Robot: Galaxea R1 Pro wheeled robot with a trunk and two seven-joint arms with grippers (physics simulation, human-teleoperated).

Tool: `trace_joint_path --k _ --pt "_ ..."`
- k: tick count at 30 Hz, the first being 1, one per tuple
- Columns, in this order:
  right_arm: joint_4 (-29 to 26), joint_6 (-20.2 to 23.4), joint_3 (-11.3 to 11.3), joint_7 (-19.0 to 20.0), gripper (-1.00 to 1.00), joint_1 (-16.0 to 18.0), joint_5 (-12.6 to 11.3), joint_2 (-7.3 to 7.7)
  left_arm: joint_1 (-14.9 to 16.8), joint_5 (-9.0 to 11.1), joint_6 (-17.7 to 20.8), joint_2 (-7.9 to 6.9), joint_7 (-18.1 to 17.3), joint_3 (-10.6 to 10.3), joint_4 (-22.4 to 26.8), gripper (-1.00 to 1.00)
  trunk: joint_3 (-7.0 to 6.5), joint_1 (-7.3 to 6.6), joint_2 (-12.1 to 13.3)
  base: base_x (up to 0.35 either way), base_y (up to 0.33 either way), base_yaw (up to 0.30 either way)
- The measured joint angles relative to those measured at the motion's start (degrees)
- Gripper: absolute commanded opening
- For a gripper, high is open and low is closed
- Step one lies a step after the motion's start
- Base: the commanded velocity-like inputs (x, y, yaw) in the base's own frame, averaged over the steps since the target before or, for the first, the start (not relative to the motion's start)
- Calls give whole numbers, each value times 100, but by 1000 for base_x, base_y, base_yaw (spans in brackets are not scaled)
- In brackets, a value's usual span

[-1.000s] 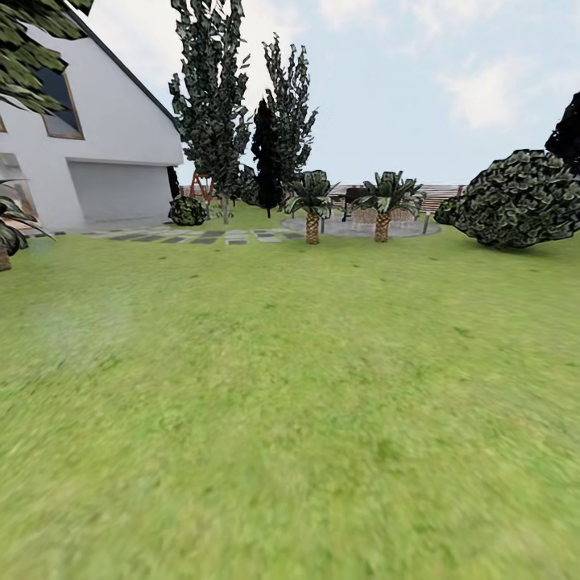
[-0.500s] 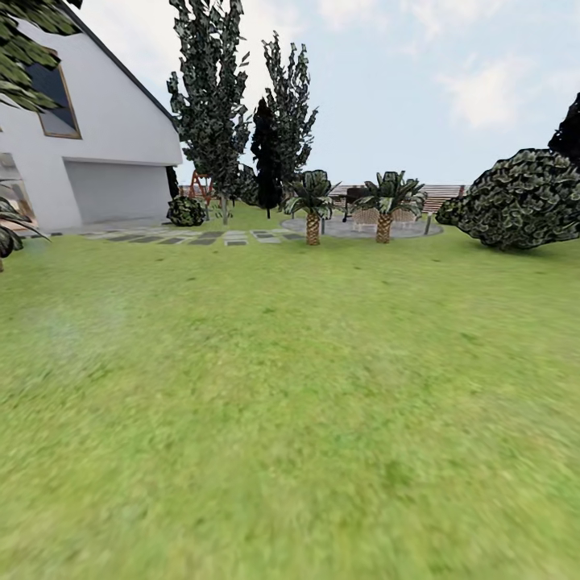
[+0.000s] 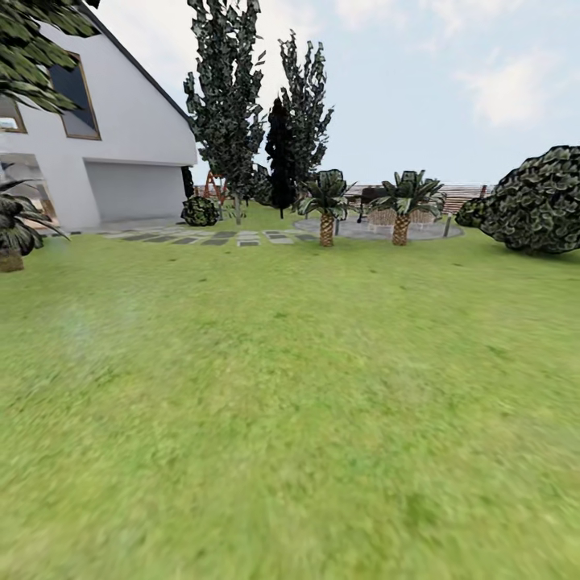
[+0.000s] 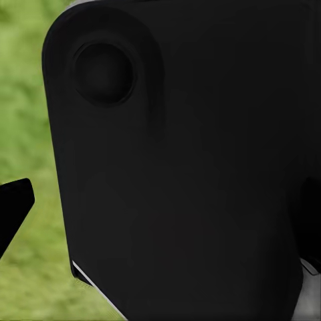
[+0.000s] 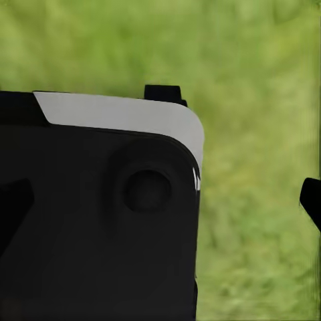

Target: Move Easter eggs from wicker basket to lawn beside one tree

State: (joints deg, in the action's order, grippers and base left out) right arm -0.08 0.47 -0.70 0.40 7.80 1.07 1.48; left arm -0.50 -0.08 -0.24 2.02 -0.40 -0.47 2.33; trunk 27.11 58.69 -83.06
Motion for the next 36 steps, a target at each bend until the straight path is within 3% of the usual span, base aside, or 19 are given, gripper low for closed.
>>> trace_joint_path --k 21,36 --pt "0 0 4 0 100 0 -2 0 0 0 0 0 0 -2 3 100 0 0 0 340 0 236" --pt "0 -8 -2 0 100 0 3 0 0 0 -7 0 0 -2 3 100 0 0 0 340 0 18"
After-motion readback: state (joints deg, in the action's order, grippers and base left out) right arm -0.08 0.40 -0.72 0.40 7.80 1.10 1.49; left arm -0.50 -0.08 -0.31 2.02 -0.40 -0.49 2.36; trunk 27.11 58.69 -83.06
